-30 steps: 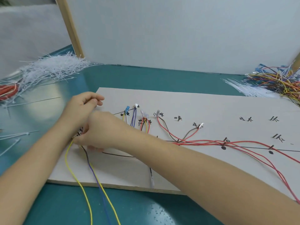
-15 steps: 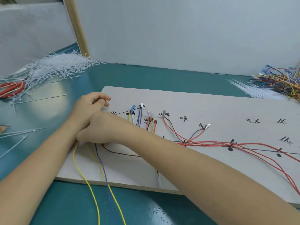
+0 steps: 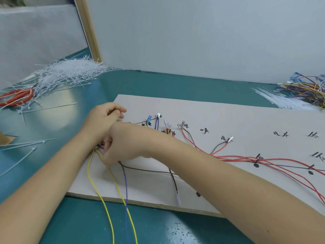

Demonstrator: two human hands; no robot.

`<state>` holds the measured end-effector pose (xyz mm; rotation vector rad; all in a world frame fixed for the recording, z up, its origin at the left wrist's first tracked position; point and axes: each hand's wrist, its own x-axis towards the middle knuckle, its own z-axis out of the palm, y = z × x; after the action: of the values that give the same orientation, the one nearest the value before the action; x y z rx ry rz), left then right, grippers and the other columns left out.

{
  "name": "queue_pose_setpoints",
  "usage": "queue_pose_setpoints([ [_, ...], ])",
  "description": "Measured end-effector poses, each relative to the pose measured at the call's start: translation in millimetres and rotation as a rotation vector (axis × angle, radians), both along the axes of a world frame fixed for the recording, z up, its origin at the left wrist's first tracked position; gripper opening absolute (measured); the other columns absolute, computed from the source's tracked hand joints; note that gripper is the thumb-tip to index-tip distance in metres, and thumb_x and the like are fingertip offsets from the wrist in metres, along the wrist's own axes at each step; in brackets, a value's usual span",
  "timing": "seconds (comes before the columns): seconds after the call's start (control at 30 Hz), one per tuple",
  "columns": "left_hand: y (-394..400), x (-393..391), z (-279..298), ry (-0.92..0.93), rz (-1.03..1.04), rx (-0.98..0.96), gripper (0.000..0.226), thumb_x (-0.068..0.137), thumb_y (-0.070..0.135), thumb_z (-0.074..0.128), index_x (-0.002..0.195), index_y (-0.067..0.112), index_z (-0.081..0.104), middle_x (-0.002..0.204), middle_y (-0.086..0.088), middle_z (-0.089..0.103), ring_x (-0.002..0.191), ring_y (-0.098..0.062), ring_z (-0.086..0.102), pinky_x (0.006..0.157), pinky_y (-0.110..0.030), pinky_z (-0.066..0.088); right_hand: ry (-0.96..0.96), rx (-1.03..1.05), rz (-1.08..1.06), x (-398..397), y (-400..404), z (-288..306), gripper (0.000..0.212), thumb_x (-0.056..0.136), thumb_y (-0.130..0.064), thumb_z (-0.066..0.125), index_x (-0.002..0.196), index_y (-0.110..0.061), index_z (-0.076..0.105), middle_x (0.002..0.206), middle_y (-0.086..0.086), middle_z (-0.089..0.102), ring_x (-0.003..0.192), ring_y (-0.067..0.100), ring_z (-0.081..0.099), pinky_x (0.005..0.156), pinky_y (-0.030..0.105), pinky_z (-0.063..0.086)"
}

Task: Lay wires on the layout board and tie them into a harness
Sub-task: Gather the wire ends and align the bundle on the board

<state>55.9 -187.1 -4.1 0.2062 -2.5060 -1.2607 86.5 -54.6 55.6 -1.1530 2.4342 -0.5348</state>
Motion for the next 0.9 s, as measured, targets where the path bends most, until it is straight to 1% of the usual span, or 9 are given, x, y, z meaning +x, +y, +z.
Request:
queue_pose_setpoints([
  [0.07, 0, 0, 0, 0.006, -0.007, -0.025, 0.028, 0.091, 0.001, 0.042, 0.088, 0.019, 0.064, 0.079, 0.004, 0.062, 0.076, -0.015, 0.057, 0.064, -0.013, 0.043, -0.054, 0.035, -0.019, 5, 15, 4, 0.021, 0.083, -0.017, 0.058, 0.096, -0.003, 0.066, 0.078, 0.008, 0.064, 0.056, 0.019, 0.053, 0.027, 0.01, 0.027],
  [0.2, 0, 1, 0, -0.006, -0.016, -0.057, 0.031, 0.091, 0.003, 0.044, 0.083, 0.026, 0.062, 0.078, 0.009, 0.063, 0.076, -0.01, 0.058, 0.068, -0.019, 0.042, -0.164, 0.035, -0.06, 7, 37, 7, 0.007, 0.085, -0.01, 0.052, 0.086, -0.009, 0.059, 0.06, 0.001, 0.059, 0.047, 0.013, 0.055, 0.035, 0.008, 0.038],
  [0.33, 1, 2, 1, -0.007, -0.001, -0.071, 0.03, 0.091, 0.004, 0.045, 0.082, 0.027, 0.062, 0.076, 0.01, 0.063, 0.082, -0.015, 0.06, 0.075, -0.024, 0.042, -0.286, -0.066, -0.107, 8, 63, 12, 0.016, 0.082, -0.007, 0.054, 0.08, -0.022, 0.051, 0.077, 0.002, 0.056, 0.037, 0.002, 0.05, 0.037, 0.011, 0.038],
  [0.43, 2, 3, 1, -0.013, 0.002, -0.094, 0.028, 0.091, 0.004, 0.045, 0.084, 0.024, 0.063, 0.076, 0.009, 0.063, 0.085, -0.016, 0.061, 0.075, -0.024, 0.04, -0.365, -0.035, -0.086, 14, 78, 6, 0.019, 0.082, -0.006, 0.053, 0.086, -0.024, 0.053, 0.088, 0.007, 0.065, 0.045, 0.007, 0.052, 0.045, 0.015, 0.045],
  [0.6, 5, 5, 1, -0.008, 0.008, -0.164, 0.026, 0.091, 0.005, 0.045, 0.086, 0.022, 0.064, 0.079, 0.002, 0.064, 0.086, -0.015, 0.06, 0.072, -0.02, 0.036, -0.703, -0.09, -0.006, 28, 105, 8, 0.028, 0.086, 0.006, 0.04, 0.081, -0.016, 0.056, 0.068, -0.001, 0.061, 0.057, 0.008, 0.056, 0.063, 0.023, 0.052],
  [0.67, 6, 5, 2, -0.002, 0.009, -0.184, 0.026, 0.091, 0.005, 0.045, 0.086, 0.022, 0.064, 0.08, 0.001, 0.065, 0.086, -0.015, 0.06, 0.07, -0.019, 0.035, -0.804, -0.171, -0.015, 29, 116, 11, 0.034, 0.087, 0.009, 0.035, 0.076, -0.015, 0.056, 0.062, -0.003, 0.057, 0.054, 0.009, 0.055, 0.063, 0.024, 0.053],
  [0.77, 7, 5, 3, -0.006, 0.014, -0.199, 0.025, 0.091, 0.006, 0.046, 0.085, 0.023, 0.064, 0.08, 0.002, 0.064, 0.086, -0.015, 0.06, 0.068, -0.019, 0.034, -0.964, -0.298, -0.046, 30, 127, 15, 0.04, 0.09, 0.012, 0.03, 0.077, -0.013, 0.059, 0.06, -0.002, 0.052, 0.044, 0.007, 0.045, 0.058, 0.024, 0.055],
  [0.83, 8, 6, 3, -0.011, 0.02, -0.211, 0.025, 0.091, 0.006, 0.045, 0.087, 0.021, 0.065, 0.081, 0.0, 0.065, 0.088, -0.017, 0.061, 0.069, -0.02, 0.035, -0.959, -0.322, -0.077, 30, 133, 14, 0.037, 0.091, 0.011, 0.034, 0.078, -0.012, 0.06, 0.064, -0.001, 0.056, 0.047, 0.007, 0.048, 0.055, 0.023, 0.053],
  [0.9, 10, 8, 7, -0.038, 0.012, -0.288, 0.024, 0.091, 0.005, 0.045, 0.092, 0.016, 0.067, 0.087, -0.005, 0.067, 0.092, -0.022, 0.061, 0.075, -0.024, 0.04, -0.905, -0.308, -0.101, 29, 139, 12, 0.032, 0.092, 0.007, 0.041, 0.08, -0.013, 0.062, 0.071, -0.001, 0.062, 0.058, 0.011, 0.055, 0.056, 0.023, 0.051],
])
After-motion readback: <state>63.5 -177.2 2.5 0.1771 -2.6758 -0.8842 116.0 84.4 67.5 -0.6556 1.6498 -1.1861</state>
